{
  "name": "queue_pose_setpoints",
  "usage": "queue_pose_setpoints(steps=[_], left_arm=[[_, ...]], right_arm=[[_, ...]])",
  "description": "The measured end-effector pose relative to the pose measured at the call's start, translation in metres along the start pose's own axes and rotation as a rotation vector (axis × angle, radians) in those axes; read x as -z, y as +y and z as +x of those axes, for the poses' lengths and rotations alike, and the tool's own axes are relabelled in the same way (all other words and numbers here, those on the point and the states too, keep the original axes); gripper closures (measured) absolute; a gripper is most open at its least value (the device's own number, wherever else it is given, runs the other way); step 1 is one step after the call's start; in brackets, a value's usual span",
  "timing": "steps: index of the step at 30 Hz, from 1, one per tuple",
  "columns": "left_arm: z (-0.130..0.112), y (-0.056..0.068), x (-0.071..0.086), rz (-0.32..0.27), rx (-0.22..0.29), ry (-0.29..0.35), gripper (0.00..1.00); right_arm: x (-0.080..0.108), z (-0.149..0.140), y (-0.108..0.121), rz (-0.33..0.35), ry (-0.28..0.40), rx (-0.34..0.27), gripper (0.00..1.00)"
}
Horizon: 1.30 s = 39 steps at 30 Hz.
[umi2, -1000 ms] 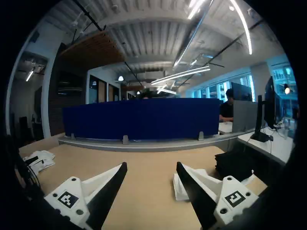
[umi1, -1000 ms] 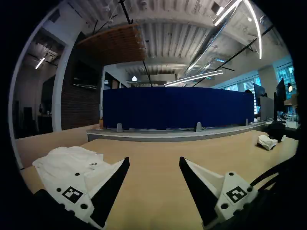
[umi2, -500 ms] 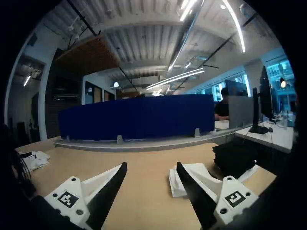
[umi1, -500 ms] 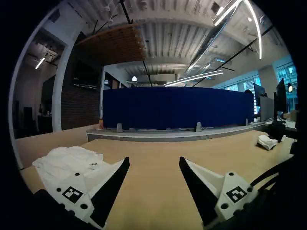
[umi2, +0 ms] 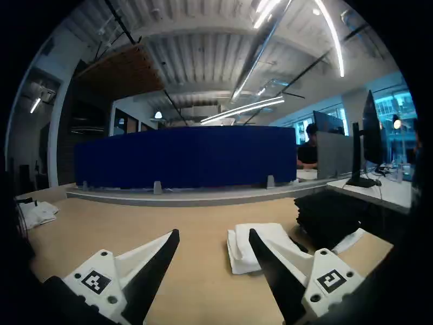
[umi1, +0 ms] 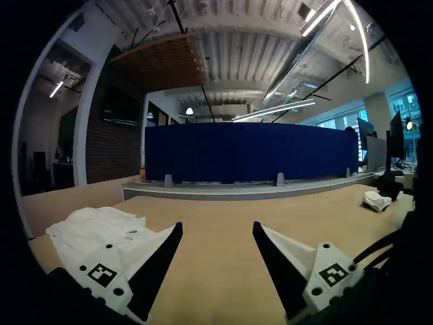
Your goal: Fold towel
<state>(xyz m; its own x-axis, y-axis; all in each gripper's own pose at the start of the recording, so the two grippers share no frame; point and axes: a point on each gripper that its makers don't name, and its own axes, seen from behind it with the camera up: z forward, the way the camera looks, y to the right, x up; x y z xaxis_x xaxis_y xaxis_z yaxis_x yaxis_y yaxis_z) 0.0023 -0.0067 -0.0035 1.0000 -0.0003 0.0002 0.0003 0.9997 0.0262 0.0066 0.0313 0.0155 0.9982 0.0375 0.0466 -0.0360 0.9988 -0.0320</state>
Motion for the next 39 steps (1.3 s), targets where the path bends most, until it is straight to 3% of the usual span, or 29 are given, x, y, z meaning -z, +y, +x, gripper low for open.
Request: queue_pose_setpoints(steps=[9,17,26,39], left_arm=[[0.000,0.000,0.000,0.000,0.000,0.000,0.04],[0.000,0.000,0.000,0.000,0.000,0.000,0.04],[0.000,0.000,0.000,0.000,0.000,0.000,0.04],[0.000,0.000,-0.001,0.000,0.000,0.000,0.04]], right_arm=[[-0.003,-0.009,-0.004,-0.004,-0.004,-0.031,0.00],[0.004,-0.010,-0.012,-0.001,0.007,-0.021,0.00],[0.013,-0.008,-0.023,0.009,0.047,0.040,0.00],[0.015,-0.007,-0.024,0.017,0.047,0.038,0.00]])
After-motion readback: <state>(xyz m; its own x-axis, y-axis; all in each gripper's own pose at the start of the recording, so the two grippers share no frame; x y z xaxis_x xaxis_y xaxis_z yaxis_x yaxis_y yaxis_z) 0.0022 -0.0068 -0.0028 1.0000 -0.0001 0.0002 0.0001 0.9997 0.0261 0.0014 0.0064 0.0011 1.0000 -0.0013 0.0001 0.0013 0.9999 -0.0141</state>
